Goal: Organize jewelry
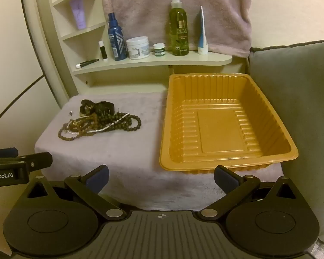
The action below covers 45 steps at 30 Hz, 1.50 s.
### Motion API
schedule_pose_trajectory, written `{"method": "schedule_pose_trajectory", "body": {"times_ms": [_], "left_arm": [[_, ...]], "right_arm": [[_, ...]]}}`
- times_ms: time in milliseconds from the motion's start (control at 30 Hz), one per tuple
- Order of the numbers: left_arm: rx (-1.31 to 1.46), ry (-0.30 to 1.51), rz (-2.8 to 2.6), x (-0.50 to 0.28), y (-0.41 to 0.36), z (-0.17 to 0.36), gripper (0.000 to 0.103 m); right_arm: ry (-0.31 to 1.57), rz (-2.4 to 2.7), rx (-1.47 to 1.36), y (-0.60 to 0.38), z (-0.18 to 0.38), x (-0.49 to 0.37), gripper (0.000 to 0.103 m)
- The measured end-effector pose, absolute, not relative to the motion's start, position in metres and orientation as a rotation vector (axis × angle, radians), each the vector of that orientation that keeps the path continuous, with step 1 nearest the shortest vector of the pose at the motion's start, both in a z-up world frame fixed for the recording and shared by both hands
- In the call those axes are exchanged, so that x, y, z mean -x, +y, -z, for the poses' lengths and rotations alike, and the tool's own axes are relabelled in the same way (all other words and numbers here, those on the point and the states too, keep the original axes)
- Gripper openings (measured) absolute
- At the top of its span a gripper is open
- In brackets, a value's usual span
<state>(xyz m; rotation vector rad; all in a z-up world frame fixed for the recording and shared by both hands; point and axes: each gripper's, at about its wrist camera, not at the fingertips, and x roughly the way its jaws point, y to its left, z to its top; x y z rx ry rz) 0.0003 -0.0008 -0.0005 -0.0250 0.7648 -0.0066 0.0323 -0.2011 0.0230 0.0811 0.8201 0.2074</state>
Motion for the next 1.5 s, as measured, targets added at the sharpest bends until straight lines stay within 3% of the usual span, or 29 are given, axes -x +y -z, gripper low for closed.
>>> {"method": "schedule_pose_trajectory", "body": {"times_ms": [1500], "left_arm": [[0.054, 0.766, 0.014, 0.0002, 0.0006, 0.0031, 0.099]], "right_arm": [[0.819, -0.203, -0.086, -0.2045, -0.027, -0.0355, 0.103]]}}
